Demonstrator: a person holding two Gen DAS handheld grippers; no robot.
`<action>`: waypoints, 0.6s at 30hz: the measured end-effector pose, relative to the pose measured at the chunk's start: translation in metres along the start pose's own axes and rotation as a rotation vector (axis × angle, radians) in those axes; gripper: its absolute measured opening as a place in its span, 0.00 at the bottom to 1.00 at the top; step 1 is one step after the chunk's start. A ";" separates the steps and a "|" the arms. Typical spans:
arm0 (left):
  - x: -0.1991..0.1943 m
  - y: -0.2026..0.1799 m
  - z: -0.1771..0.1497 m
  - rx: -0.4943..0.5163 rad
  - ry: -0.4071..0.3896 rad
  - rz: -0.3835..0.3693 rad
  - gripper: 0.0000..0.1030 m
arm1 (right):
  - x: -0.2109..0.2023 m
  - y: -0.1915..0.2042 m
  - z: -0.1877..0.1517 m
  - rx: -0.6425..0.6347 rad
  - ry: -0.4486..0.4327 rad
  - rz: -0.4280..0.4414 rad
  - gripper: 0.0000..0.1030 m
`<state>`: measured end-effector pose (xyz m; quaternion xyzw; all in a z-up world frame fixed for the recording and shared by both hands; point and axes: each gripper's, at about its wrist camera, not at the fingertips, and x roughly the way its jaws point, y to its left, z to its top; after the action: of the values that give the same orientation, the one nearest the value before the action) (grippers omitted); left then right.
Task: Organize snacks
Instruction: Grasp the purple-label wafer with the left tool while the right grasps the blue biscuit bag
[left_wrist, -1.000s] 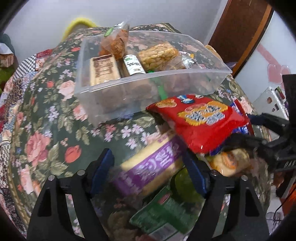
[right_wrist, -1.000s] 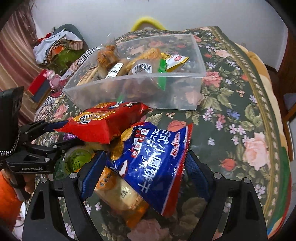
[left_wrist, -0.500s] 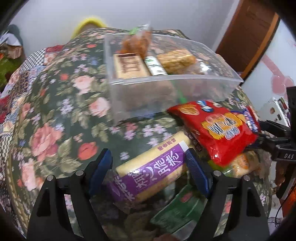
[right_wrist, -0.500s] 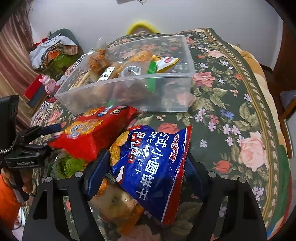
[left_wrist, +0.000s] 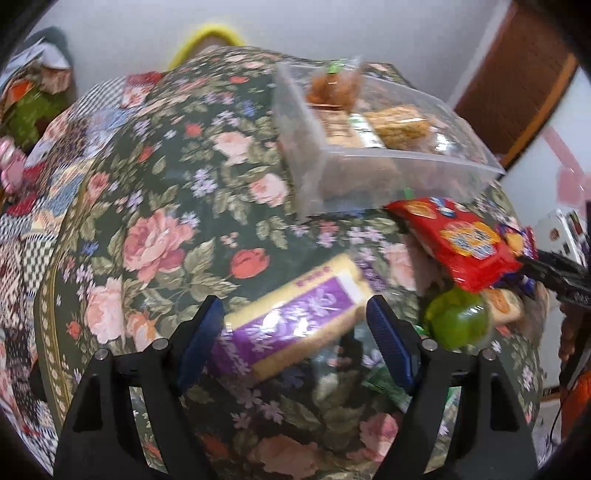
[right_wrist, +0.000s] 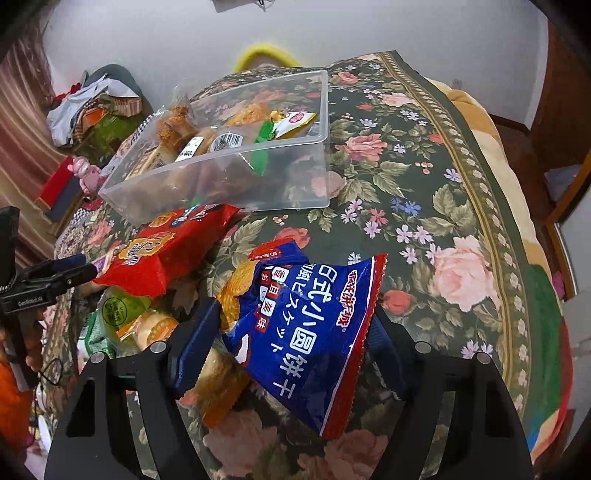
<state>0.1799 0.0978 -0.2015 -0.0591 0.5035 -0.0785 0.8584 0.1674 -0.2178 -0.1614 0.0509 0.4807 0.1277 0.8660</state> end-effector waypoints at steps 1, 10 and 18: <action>0.001 -0.004 0.000 0.020 0.006 -0.005 0.78 | -0.001 0.000 0.000 -0.002 0.001 0.001 0.73; 0.033 -0.019 0.008 0.091 0.056 0.048 0.77 | -0.002 0.002 -0.002 0.003 0.009 0.006 0.73; 0.029 -0.015 0.002 0.059 0.026 0.052 0.44 | 0.013 0.001 0.002 0.052 0.031 0.019 0.78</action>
<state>0.1941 0.0772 -0.2229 -0.0196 0.5136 -0.0719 0.8548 0.1759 -0.2133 -0.1708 0.0757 0.4970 0.1241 0.8555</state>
